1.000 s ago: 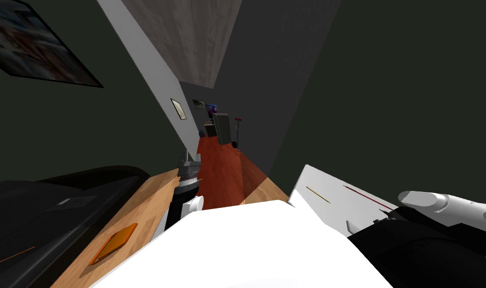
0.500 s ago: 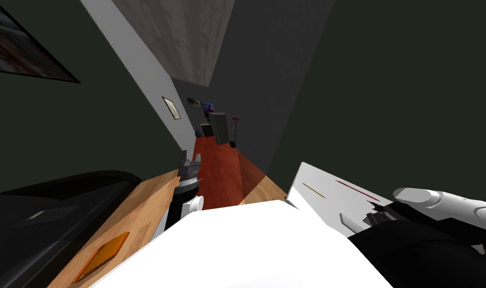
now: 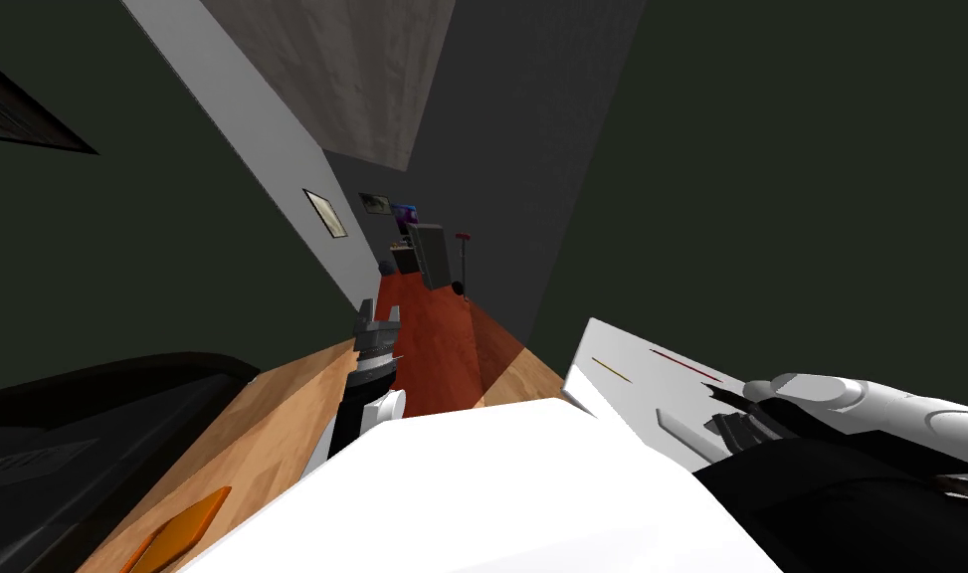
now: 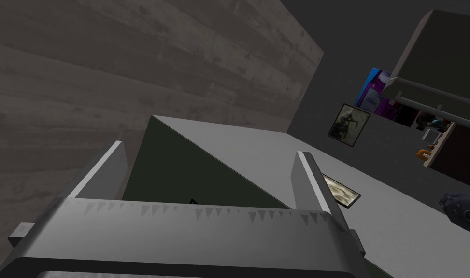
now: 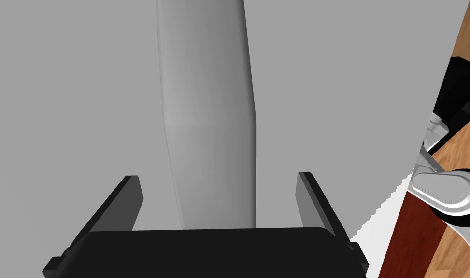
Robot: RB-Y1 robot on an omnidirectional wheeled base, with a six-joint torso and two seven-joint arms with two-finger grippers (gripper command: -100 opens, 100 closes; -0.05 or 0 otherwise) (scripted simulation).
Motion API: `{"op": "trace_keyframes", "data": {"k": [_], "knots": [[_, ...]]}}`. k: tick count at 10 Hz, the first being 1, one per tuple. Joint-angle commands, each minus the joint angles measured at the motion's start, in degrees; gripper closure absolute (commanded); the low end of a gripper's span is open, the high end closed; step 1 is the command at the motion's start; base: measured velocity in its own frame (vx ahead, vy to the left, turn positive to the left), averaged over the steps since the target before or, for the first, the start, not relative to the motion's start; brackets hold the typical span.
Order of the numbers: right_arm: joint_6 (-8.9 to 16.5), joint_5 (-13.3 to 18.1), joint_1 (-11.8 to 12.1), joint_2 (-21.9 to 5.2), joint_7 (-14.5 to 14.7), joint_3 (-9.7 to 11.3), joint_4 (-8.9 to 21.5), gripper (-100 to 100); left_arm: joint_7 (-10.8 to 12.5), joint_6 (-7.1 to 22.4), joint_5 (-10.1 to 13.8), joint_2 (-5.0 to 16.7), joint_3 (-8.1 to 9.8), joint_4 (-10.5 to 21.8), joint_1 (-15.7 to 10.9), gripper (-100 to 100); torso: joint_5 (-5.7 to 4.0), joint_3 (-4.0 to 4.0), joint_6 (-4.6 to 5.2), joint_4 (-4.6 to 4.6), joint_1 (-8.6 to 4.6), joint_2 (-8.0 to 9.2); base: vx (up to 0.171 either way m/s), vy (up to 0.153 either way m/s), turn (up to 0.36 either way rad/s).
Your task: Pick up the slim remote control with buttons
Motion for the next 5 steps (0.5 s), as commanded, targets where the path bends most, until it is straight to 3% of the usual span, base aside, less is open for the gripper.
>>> {"op": "trace_keyframes", "data": {"k": [1, 3, 4, 5], "knots": [[2.1, -0.8, 0.0, 0.2, 1.6, 0.0, -0.8, -100, 0.0, 0.0, 0.0, 0.0, 0.0, 0.0, 0.0, 0, 0.0, 0.0, 0.0, 0.0, 0.0, 0.0, -0.003, -0.016, -0.11], [2.6, -1.0, 0.0, 0.3, 1.6, 0.1, -1.3, -100, 0.0, 0.0, 0.0, 0.0, 0.0, 0.0, 0.0, 0, 0.0, 0.0, 0.0, 0.0, -0.01, 0.0, 0.0, -0.013, -0.068], [2.8, -1.0, 0.0, 0.3, 1.8, 0.1, -1.3, 0, 0.0, 0.0, 0.0, 0.0, 0.0, 0.0, 0.0, 0, 0.01, -0.01, -0.03, -0.01, 0.03, -0.02, 0.0, 0.0, 0.0], [3.8, -0.6, 0.2, 1.9, 2.1, 0.3, -0.6, -100, 0.0, 0.0, 0.0, 0.0, 0.0, 0.0, 0.0, 0, 0.02, -0.01, -0.03, -0.01, 0.05, -0.02, 0.005, 0.005, 0.066]]}}
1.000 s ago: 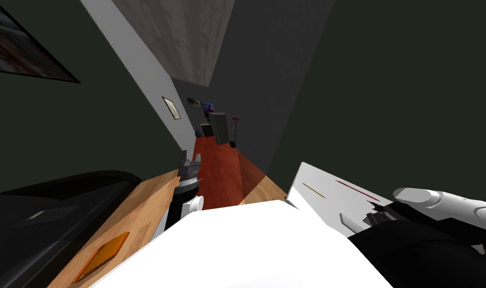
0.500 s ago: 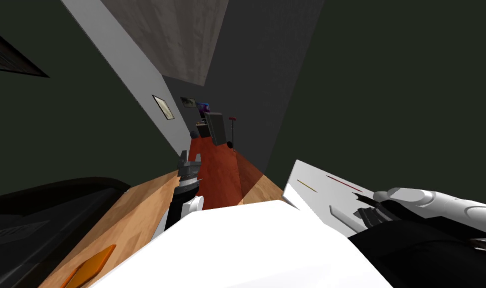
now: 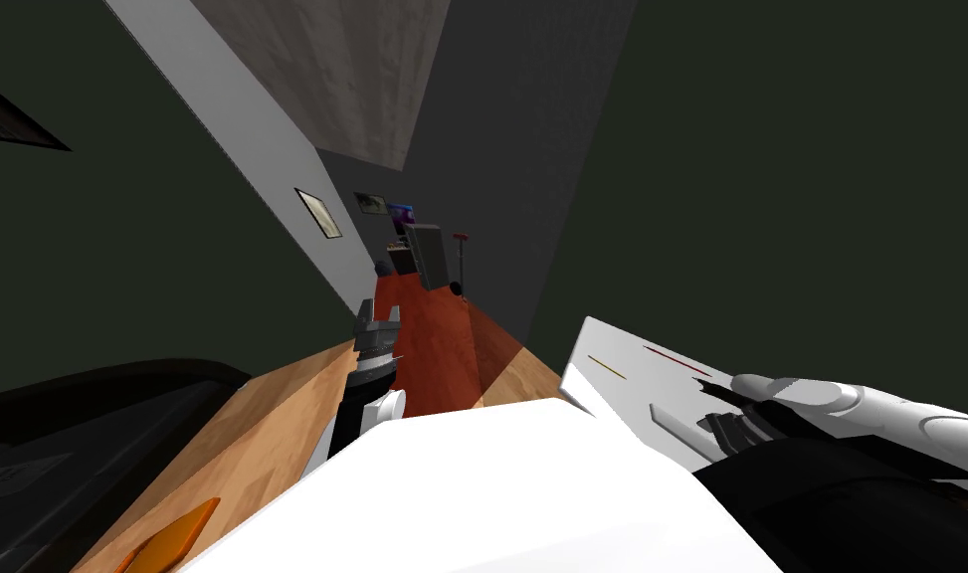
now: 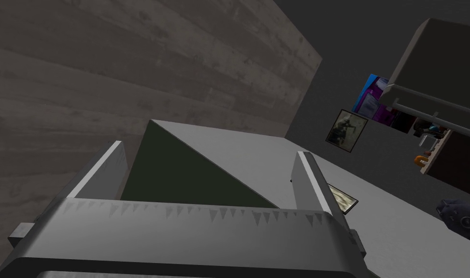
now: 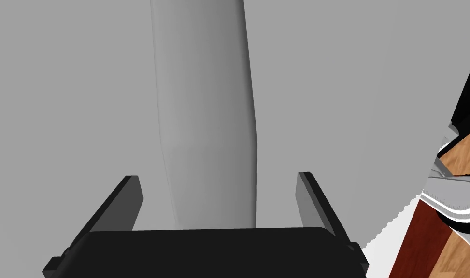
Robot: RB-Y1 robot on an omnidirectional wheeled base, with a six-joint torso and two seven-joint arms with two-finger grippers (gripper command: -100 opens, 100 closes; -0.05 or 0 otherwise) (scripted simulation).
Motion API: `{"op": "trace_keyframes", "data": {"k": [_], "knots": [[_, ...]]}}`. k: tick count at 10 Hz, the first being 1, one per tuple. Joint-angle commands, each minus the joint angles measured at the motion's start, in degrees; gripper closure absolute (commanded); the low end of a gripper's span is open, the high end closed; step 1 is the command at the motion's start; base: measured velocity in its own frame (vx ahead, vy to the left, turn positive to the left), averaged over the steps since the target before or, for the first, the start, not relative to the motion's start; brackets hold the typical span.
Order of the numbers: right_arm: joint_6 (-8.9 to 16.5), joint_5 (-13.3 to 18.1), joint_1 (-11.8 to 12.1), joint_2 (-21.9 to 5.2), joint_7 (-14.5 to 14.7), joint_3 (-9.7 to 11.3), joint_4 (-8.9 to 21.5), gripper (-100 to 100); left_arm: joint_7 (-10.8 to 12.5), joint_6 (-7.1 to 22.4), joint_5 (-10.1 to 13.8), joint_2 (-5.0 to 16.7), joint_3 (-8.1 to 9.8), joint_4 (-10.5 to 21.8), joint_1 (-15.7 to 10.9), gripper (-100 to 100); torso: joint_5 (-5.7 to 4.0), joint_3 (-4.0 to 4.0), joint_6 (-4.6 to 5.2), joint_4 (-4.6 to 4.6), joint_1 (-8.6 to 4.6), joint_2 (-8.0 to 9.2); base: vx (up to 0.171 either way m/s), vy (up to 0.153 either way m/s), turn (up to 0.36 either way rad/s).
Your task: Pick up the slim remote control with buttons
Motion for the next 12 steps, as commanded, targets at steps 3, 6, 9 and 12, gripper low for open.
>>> {"op": "trace_keyframes", "data": {"k": [3, 6, 9, 12], "knots": [[0.8, 0.1, 0.3, 1.1, 0.4, 0.1, 0.5, 100, 0.0, 0.0, 0.0, 0.0, 0.0, 0.0, 0.0, 0, 0.02, -0.01, 0.01, 0.0, 0.01, -0.01, 0.003, 0.003, 0.021], [0.8, 0.1, 0.3, 1.0, 0.4, 0.1, 0.5, 100, 0.0, 0.0, 0.0, 0.0, 0.0, 0.0, 0.0, 0, 0.02, 0.0, 0.01, 0.0, 0.0, 0.01, 0.0, 0.0, 0.0], [1.0, 0.3, 0.9, -1.3, 0.7, -0.4, 1.6, -100, 0.0, 0.0, 0.0, 0.0, 0.0, 0.0, 0.0, 0, 0.01, 0.01, 0.01, 0.0, 0.0, 0.01, -0.003, 0.008, -0.021], [1.4, 0.5, 1.9, -2.8, 1.1, -0.8, 2.5, -100, 0.0, 0.0, 0.0, 0.0, 0.0, 0.0, 0.0, 0, 0.05, 0.03, 0.02, 0.01, 0.12, 0.05, -0.008, 0.026, -0.045]]}}
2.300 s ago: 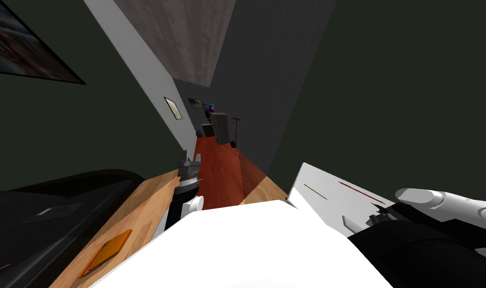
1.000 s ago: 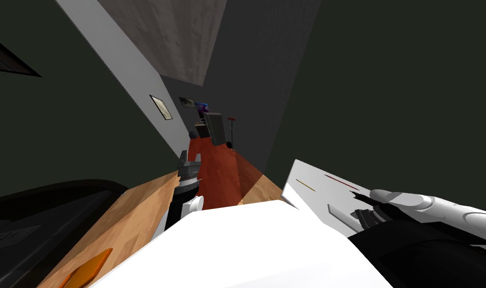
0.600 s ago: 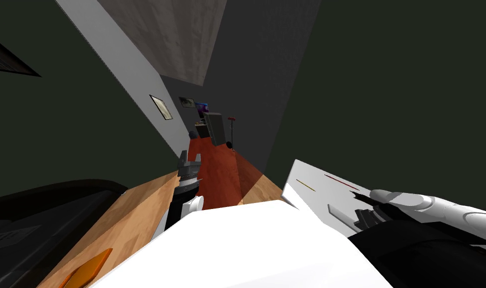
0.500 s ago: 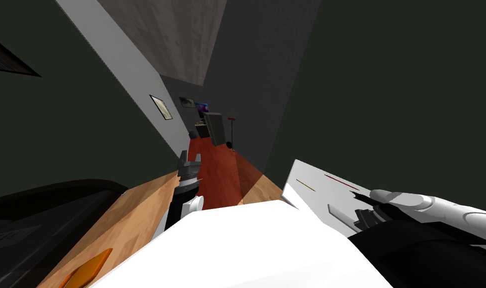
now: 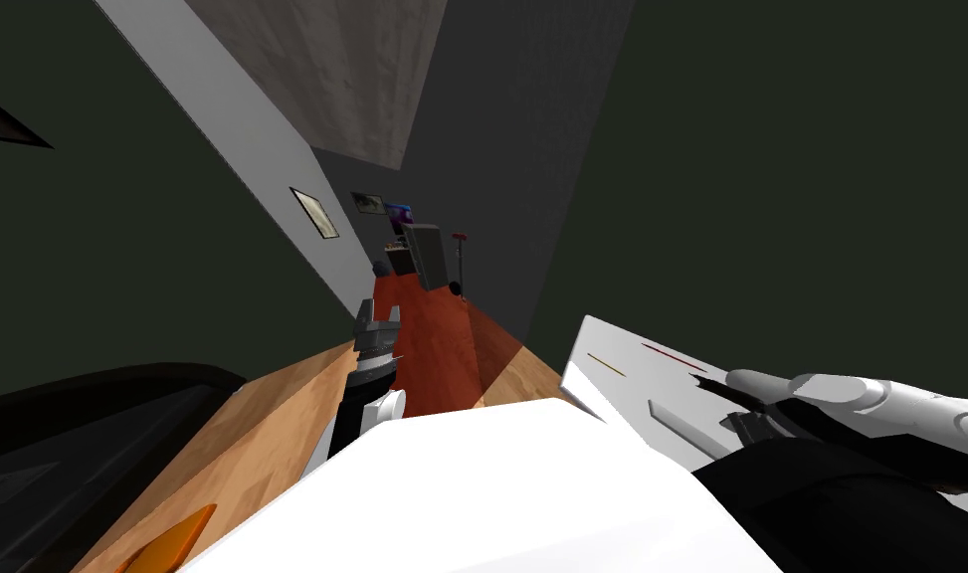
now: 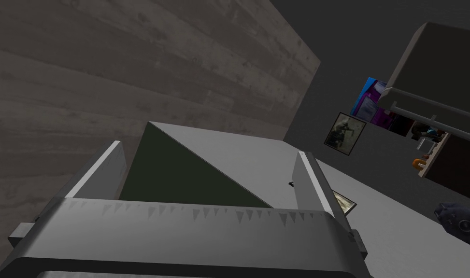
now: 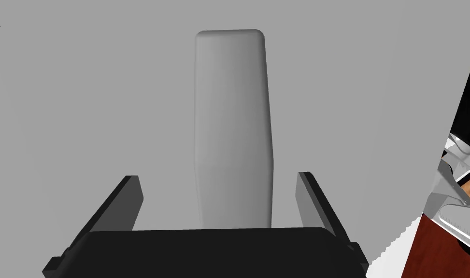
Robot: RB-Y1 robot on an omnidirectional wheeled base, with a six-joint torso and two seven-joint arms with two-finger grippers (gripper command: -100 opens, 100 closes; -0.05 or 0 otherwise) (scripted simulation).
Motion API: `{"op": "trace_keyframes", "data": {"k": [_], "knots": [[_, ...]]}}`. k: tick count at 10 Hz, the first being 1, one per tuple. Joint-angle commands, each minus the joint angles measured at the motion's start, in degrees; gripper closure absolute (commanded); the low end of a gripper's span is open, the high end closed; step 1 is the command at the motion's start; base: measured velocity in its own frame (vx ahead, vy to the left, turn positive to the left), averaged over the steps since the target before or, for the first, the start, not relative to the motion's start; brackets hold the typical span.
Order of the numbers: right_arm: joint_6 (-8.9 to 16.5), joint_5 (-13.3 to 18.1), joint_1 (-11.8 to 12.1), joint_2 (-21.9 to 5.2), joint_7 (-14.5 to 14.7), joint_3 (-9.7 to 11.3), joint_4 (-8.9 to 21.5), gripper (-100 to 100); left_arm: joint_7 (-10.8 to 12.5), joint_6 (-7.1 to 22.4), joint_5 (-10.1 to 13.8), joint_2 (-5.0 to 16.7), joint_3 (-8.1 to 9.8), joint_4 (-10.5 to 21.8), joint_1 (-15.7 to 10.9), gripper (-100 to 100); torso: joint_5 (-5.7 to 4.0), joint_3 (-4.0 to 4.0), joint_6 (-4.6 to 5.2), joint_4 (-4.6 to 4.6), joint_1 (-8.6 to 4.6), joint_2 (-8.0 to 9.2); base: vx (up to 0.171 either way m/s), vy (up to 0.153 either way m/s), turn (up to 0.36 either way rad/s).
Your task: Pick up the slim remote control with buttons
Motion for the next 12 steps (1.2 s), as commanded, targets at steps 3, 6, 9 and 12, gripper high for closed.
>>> {"op": "trace_keyframes", "data": {"k": [3, 6, 9, 12], "knots": [[1.4, 1.0, 3.2, -3.7, 1.5, -1.1, 2.7, -100, 0.0, 0.0, 0.0, 0.0, 0.0, 0.0, 0.0, 0, -0.02, -0.02, -0.02, -0.01, -0.04, -0.03, 0.007, 0.008, -0.096], [1.9, 1.3, 4.4, -4.9, 2.1, -1.4, 3.5, -100, 0.0, 0.0, 0.0, 0.0, 0.0, 0.0, 0.0, 0, -0.03, -0.04, -0.04, -0.02, -0.05, -0.07, 0.009, 0.001, -0.043], [2.3, 1.8, 5.9, -6.4, 2.8, -1.7, 4.3, -100, 0.0, 0.0, 0.0, 0.0, 0.0, 0.0, 0.0, 0, -0.04, -0.03, -0.02, -0.02, -0.09, -0.05, 0.005, -0.005, -0.054], [2.2, 2.5, 7.5, -8.5, 3.5, -2.1, 5.0, -100, 0.0, 0.0, 0.0, 0.0, 0.0, 0.0, 0.0, 0, 0.07, 0.01, 0.04, 0.0, -0.07, 0.03, -0.009, -0.01, -0.043]]}}
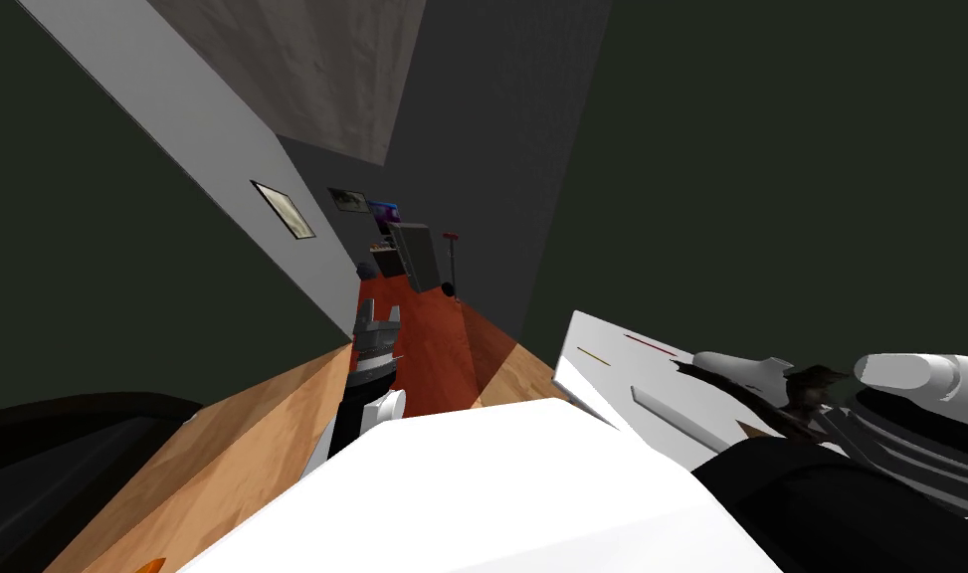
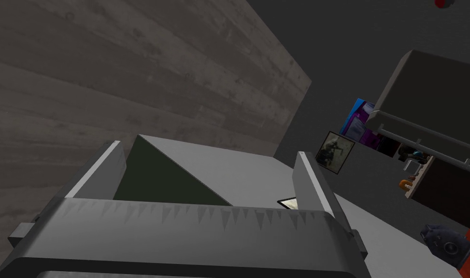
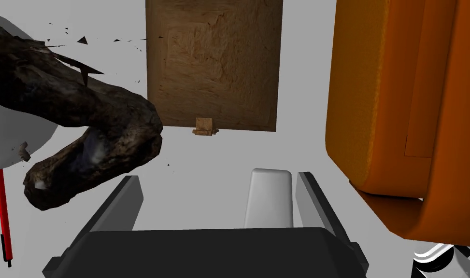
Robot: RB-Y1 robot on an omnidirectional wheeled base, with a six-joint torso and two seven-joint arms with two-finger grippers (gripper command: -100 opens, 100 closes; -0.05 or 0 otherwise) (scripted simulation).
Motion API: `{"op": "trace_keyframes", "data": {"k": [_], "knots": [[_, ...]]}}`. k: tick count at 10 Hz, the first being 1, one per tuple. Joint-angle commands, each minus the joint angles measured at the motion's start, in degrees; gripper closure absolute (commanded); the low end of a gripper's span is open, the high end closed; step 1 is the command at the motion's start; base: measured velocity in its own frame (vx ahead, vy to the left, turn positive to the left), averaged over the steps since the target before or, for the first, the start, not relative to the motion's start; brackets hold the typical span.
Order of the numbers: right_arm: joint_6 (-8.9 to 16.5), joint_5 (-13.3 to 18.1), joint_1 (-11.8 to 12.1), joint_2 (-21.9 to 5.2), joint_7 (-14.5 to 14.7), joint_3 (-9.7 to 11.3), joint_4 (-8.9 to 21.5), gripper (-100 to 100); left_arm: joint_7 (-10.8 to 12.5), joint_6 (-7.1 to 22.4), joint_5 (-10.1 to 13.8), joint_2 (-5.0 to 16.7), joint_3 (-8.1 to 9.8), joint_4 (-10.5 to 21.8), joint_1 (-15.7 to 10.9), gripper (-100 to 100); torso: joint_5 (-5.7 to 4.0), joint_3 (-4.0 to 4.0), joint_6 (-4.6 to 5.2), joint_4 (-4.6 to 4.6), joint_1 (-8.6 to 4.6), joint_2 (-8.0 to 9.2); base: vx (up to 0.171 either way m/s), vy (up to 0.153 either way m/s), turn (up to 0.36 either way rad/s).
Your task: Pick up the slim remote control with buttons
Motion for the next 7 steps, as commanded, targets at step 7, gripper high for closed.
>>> {"op": "trace_keyframes", "data": {"k": [7], "knots": [[-2.8, 0.3, -5.2, 5.1, -1.9, 0.1, -1.7, -100, 0.0, 0.0, 0.0, 0.0, 0.0, 0.0, 0.0, 0, 0.01, 0.02, 0.02, 0.01, 0.0, 0.03, -0.032, -0.014, 0.043]]}}
